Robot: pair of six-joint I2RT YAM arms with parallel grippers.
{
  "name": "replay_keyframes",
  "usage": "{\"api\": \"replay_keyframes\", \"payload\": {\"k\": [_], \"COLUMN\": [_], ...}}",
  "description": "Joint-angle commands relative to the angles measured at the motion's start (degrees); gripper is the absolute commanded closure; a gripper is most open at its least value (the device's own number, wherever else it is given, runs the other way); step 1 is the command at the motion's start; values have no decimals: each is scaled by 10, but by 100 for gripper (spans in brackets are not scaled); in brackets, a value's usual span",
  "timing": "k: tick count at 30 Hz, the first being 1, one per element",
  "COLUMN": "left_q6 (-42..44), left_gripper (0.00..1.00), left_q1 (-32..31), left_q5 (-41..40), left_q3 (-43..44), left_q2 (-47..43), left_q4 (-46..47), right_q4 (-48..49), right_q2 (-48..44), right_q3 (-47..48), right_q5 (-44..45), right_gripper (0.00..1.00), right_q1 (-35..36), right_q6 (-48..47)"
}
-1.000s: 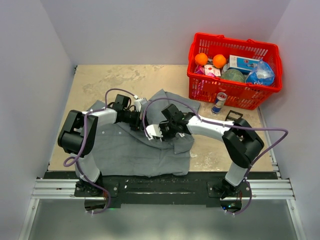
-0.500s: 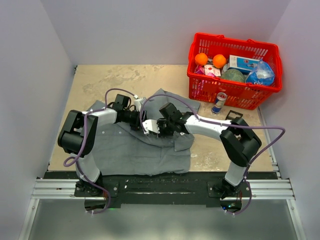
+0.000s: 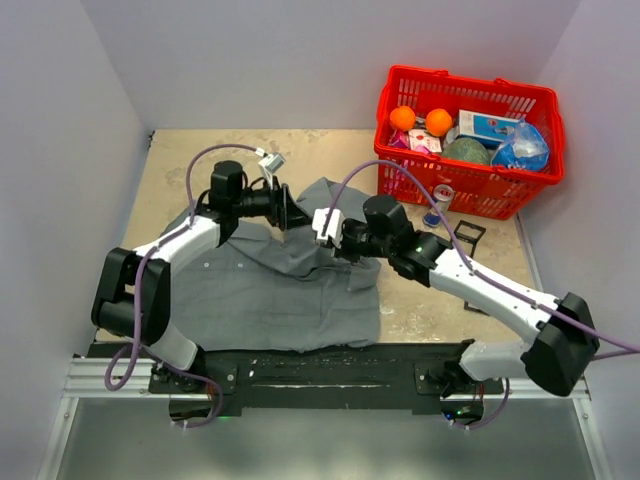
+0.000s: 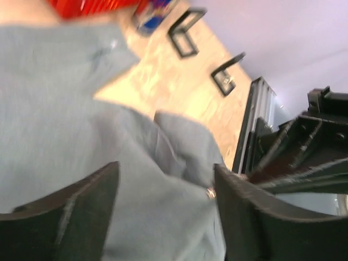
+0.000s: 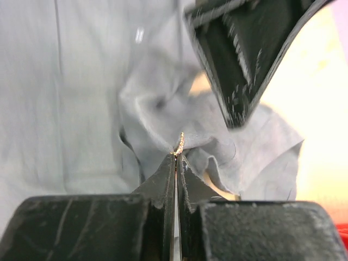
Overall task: Remove the brooch from the garment
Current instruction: Remove the brooch from the clothes.
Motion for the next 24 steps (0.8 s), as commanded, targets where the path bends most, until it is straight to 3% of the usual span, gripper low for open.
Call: {"api": "replay_keyframes", "payload": {"k": [1,4,9,15,22,24], "left_q6": [-102,-138,-122,-22,-30,-84], "left_gripper": [22,19,21,23,26,27], "left_q1": [5,4,13,14,14,10], "left_q5": [54,58,23,-45,14,62], "left_q3": [16,29,54,54,33,21], "left_q2": [36,67,92,91,122,137], "left_q4": [159,189,128,-6,-13,46], "right_q4": [93,108,152,163,188,210], "right_q2": [-17,-5,3,4,53,70], "right_q3": [-14,9,27,34,17,13], "right_q5": [-10,12,62,103,60,54], "right_gripper": [100,100,100,100,100,100], "right_q1": [0,1,0,-18,-95,-108], "right_q6": [120,150,191,277,421,441]}}
